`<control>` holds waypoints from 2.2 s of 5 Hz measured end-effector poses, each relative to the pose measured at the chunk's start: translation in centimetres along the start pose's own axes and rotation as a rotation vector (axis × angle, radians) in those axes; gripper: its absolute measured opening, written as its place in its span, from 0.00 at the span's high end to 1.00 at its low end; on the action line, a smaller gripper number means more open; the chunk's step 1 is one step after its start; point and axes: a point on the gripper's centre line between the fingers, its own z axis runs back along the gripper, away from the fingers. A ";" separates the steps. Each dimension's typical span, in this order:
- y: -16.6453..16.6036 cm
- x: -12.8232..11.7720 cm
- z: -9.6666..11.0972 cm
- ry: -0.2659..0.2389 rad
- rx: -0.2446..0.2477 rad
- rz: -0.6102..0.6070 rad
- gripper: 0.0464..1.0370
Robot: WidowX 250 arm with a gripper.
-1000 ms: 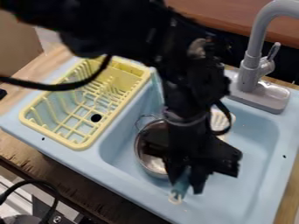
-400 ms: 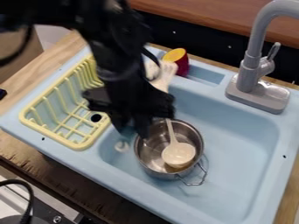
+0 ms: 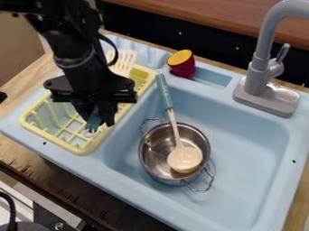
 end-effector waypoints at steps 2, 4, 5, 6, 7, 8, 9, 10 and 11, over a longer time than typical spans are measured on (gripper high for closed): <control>1.9 3.8 -2.4 -0.051 0.060 0.087 0.80; 2.6 4.6 -2.8 -0.096 0.065 0.164 0.75; 2.2 4.6 -3.3 -0.065 0.082 0.213 0.48; 2.0 4.7 -3.3 -0.069 0.082 0.229 0.18; 1.8 4.5 -3.2 -0.048 0.067 0.235 0.04; 1.7 4.6 -2.6 -0.044 0.058 0.247 0.04; 1.5 4.4 -2.0 -0.038 0.060 0.244 0.04; 0.2 3.3 -1.3 -0.012 0.100 0.177 0.04; -1.4 2.1 0.0 0.003 0.096 0.086 0.04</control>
